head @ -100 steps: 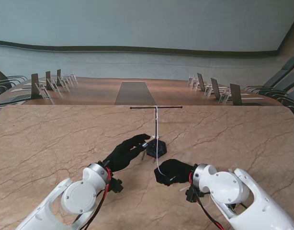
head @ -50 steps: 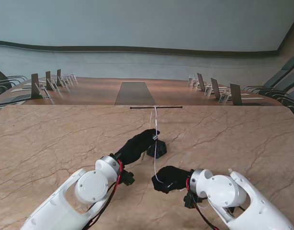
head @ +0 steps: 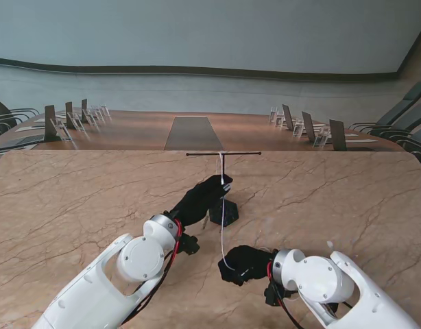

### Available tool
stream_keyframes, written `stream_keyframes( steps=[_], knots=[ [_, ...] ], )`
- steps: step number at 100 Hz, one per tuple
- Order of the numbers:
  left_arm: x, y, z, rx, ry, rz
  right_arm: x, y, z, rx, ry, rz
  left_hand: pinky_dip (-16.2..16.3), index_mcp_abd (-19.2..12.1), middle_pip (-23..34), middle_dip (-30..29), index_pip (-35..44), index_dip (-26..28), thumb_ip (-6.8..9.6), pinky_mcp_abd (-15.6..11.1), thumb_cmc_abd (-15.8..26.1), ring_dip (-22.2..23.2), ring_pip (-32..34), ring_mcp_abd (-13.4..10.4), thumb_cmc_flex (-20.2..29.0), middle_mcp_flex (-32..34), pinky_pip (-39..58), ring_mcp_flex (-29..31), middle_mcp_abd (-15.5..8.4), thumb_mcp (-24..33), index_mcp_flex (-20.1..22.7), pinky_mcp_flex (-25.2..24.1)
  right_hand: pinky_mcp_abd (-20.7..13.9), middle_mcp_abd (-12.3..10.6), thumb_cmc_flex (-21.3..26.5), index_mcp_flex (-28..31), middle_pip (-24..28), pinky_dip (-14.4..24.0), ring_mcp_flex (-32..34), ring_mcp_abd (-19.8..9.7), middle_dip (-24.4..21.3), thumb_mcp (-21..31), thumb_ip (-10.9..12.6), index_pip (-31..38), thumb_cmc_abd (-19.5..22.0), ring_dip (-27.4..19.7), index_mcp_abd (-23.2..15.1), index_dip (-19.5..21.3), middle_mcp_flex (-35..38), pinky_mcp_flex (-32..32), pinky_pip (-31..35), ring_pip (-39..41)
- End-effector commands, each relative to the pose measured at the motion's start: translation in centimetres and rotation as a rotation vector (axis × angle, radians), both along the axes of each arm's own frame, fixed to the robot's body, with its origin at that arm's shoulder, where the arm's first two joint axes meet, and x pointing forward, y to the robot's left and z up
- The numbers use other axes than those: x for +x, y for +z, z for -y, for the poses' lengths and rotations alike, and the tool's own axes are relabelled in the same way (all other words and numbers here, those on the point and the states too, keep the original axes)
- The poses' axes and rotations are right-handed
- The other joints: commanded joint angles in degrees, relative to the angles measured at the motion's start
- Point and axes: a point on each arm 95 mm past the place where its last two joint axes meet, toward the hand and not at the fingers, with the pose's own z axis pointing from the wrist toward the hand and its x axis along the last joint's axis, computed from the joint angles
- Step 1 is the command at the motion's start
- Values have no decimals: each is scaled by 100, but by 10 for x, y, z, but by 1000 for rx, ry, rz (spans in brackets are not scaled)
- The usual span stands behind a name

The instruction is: Take the wired earphone off the rack, coil the cable and place them on the table

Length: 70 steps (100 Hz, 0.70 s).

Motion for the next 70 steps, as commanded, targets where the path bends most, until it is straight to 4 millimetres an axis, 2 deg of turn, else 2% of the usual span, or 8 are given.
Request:
stream_keyframes(
  steps=[1,15,21,27,28,34,47,70],
  knots=[
    [1,3,3,-8,1,3,-4,-1,-2,-1,1,-8,-67,-121,205,92,245,116,-11,-50,77,71,131,-117,256,87,215,93,-176,-86,-217,4,-256,453,309,107,556,-7,309,219,146,360,-158,312,-435,-30,-207,13,140,-92,365,374],
    [3,5,3,13,-3,17,-6,-2,-1,-11,4,-19,-90,-171,331,129,592,263,5,-31,34,95,264,-114,815,285,595,277,-254,-78,-200,18,-259,453,305,81,560,-16,301,215,141,356,-155,301,-429,-35,-208,-1,135,-107,366,380],
    [3,5,3,22,5,30,-7,-2,-1,-15,4,-23,-60,-209,305,66,809,320,5,44,-24,-5,276,-80,1162,667,1035,590,-365,-93,-45,16,-257,454,308,78,562,-18,301,223,137,359,-152,304,-433,-37,-214,-7,137,-109,369,384],
    [4,6,3,28,16,46,-8,-2,0,-20,4,-26,-166,-230,264,-41,1050,304,-63,170,-261,-201,265,-55,1582,1078,1385,951,-439,-104,180,130,-263,454,305,78,562,-23,296,218,133,357,-151,308,-431,-41,-214,-12,132,-111,371,385],
    [4,7,3,30,18,48,-8,-3,0,-21,4,-26,-276,-225,262,-68,1144,236,-65,197,-296,-269,295,-47,1675,1152,1496,1013,-446,-135,206,141,-264,454,306,77,562,-23,294,217,132,358,-151,308,-430,-42,-214,-13,132,-112,371,384],
    [4,8,2,52,20,56,-9,-3,0,-24,1,-28,-404,-275,310,-84,1386,235,-63,208,-433,-353,365,-93,1882,1381,1688,1238,-537,-121,270,228,-266,455,305,65,561,-28,285,219,128,356,-150,306,-426,-46,-214,-19,127,-119,370,381],
    [5,8,2,76,33,78,-10,-3,2,-37,-2,-31,-639,-374,539,7,2134,72,28,307,-842,-353,704,17,2432,1879,2116,1686,-569,-56,318,424,-280,452,296,20,544,-42,239,213,111,332,-152,293,-392,-57,-215,-38,89,-165,352,367],
    [5,9,2,116,45,128,-10,-1,5,-67,-5,-30,-760,-872,834,119,2692,280,171,423,-1013,-376,978,97,3192,2448,2353,2239,-688,50,368,637,-416,429,262,-287,311,-61,-73,135,-62,87,-112,53,-165,-104,-151,-308,-166,-408,87,95]
  ],
)
